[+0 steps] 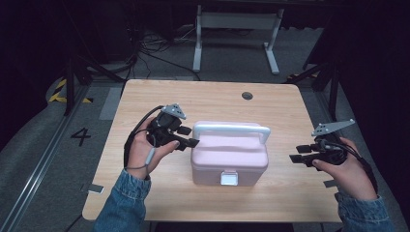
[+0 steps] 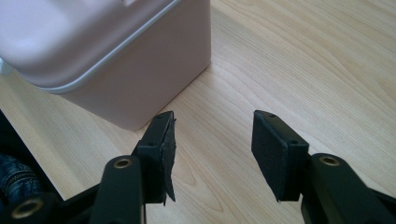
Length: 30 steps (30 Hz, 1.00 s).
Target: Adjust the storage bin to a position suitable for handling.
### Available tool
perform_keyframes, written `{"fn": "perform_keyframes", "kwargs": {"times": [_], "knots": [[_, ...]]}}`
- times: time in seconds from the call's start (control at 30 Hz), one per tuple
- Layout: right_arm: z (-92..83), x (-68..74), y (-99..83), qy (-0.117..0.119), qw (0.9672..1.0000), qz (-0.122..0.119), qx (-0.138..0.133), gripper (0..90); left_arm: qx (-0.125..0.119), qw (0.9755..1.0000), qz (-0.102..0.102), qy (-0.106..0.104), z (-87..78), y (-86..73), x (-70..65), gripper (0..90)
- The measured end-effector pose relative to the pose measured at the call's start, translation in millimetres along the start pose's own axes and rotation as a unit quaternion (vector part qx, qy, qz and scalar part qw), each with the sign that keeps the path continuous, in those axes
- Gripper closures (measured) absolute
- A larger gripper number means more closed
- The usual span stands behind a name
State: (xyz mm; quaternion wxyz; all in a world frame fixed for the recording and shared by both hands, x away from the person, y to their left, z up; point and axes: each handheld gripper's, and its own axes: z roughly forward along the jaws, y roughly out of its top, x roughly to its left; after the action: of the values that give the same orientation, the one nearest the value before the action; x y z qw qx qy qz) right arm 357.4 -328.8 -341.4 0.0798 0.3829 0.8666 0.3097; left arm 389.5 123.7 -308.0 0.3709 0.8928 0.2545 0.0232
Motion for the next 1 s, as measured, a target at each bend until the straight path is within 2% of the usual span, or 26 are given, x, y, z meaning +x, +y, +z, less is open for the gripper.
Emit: {"fn": "perform_keyframes", "kwargs": {"times": [0.27,0.3,0.37,0.43,0.5,0.6,0.67,0.77,0.83,0.93,0.97,1.0], "knots": [[1.5,-1.7,-7.0,0.006,0.9998,0.018,-0.010,52.6,0.002,0.9999,0.001,0.011,16.9,8.4,0.3,50.7],[2.8,-1.8,-7.6,0.007,0.9997,0.021,-0.009,52.7,0.000,0.9998,0.003,0.018,20.5,10.4,-0.9,50.7],[5.8,-1.6,-8.0,0.009,0.9997,0.021,-0.010,53.2,0.001,0.9996,0.010,0.026,24.6,12.7,-2.9,52.3],[7.9,-0.6,-7.5,0.010,0.9997,0.018,-0.012,53.8,0.007,0.9989,0.025,0.040,27.8,15.2,-5.2,55.1],[9.6,0.5,-7.3,0.011,0.9997,0.017,-0.015,54.0,-0.003,0.9982,0.031,0.050,30.6,16.1,-7.3,58.9],[11.6,2.3,-7.4,0.010,0.9998,0.013,-0.013,54.5,-0.003,0.9972,0.046,0.059,33.1,18.2,-9.7,63.9],[12.1,3.7,-7.6,0.009,0.9998,0.012,-0.012,55.3,0.001,0.9971,0.055,0.053,35.3,20.7,-11.2,66.6],[11.6,5.2,-6.9,0.011,0.9999,0.006,-0.011,56.0,0.008,0.9965,0.061,0.056,36.8,24.0,-13.4,70.1],[11.3,5.8,-6.7,0.012,0.9998,0.007,-0.011,56.3,0.015,0.9961,0.062,0.061,37.2,25.3,-13.9,71.0],[11.0,5.7,-6.5,0.013,0.9998,0.006,-0.010,56.2,0.015,0.9967,0.055,0.058,36.4,26.3,-12.6,73.4],[11.0,5.3,-6.4,0.016,0.9998,0.008,-0.010,54.0,0.013,0.9967,0.055,0.058,35.7,26.9,-12.3,73.9],[11.4,4.8,-6.3,0.020,0.9996,0.022,0.001,51.2,0.016,0.9969,0.053,0.056,34.6,27.5,-12.4,74.1]]}}
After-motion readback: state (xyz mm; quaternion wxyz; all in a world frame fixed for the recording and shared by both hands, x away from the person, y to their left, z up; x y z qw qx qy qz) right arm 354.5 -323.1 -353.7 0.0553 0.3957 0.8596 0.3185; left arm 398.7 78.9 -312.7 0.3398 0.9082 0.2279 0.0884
